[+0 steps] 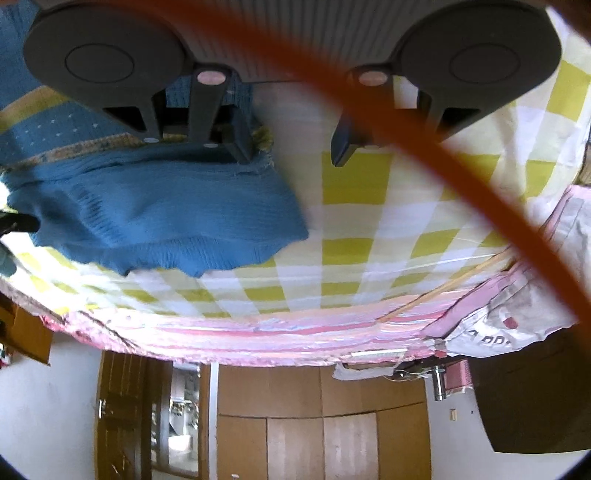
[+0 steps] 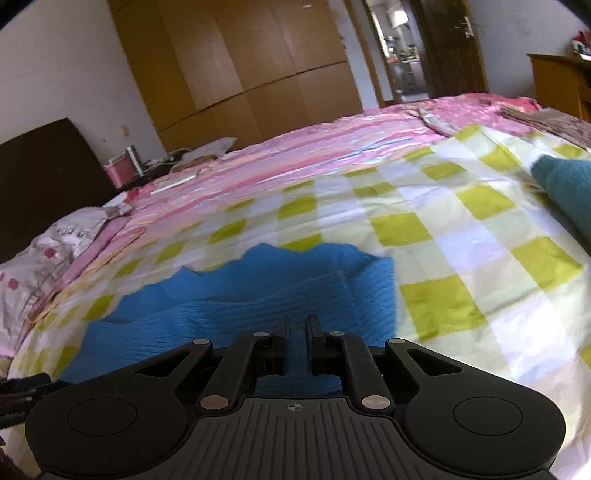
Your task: Fold small clothes
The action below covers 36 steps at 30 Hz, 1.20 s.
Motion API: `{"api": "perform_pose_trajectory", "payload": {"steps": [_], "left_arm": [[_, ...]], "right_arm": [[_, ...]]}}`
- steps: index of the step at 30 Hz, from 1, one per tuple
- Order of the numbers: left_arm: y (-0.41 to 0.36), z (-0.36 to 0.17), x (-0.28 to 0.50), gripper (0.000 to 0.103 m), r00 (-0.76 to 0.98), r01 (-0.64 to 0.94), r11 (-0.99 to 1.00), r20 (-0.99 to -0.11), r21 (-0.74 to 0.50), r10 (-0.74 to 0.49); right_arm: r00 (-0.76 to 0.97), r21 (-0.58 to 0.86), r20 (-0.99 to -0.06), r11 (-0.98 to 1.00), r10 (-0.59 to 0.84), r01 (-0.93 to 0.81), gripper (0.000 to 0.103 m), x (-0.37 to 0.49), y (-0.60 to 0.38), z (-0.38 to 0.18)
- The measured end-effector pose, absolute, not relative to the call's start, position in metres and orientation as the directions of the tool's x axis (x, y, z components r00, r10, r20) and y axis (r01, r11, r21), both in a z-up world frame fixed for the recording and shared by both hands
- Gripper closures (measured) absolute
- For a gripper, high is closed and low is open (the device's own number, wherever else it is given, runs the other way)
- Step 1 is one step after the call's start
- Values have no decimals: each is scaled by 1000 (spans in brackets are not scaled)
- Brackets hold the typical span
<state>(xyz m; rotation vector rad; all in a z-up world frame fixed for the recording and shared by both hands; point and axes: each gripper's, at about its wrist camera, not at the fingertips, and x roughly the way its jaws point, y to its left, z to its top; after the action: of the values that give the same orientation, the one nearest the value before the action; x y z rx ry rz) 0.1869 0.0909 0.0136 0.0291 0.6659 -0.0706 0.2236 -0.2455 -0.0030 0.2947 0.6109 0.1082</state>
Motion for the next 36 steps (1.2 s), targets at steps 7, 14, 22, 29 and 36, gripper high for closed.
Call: {"api": "perform_pose_trajectory", "payload": {"steps": [7, 14, 22, 29, 36], "left_arm": [[91, 28, 191, 50, 821, 65, 998, -568, -8, -58], [71, 14, 232, 50, 800, 81, 997, -597, 3, -63], [64, 1, 244, 46, 766, 90, 994, -642, 60, -31], [56, 9, 250, 46, 781, 107, 993, -623, 57, -48], [58, 2, 249, 45, 752, 106, 993, -658, 58, -42]], "right_arm": [[809, 320, -561, 947, 177, 15, 89, 231, -248, -4], [801, 250, -577, 968, 161, -14, 89, 252, -234, -8], [790, 200, -604, 980, 107, 20, 93, 258, -238, -14], [810, 175, -569, 983, 141, -48, 89, 259, -221, 0], [782, 211, -613, 977, 116, 21, 91, 265, -235, -10]]}}
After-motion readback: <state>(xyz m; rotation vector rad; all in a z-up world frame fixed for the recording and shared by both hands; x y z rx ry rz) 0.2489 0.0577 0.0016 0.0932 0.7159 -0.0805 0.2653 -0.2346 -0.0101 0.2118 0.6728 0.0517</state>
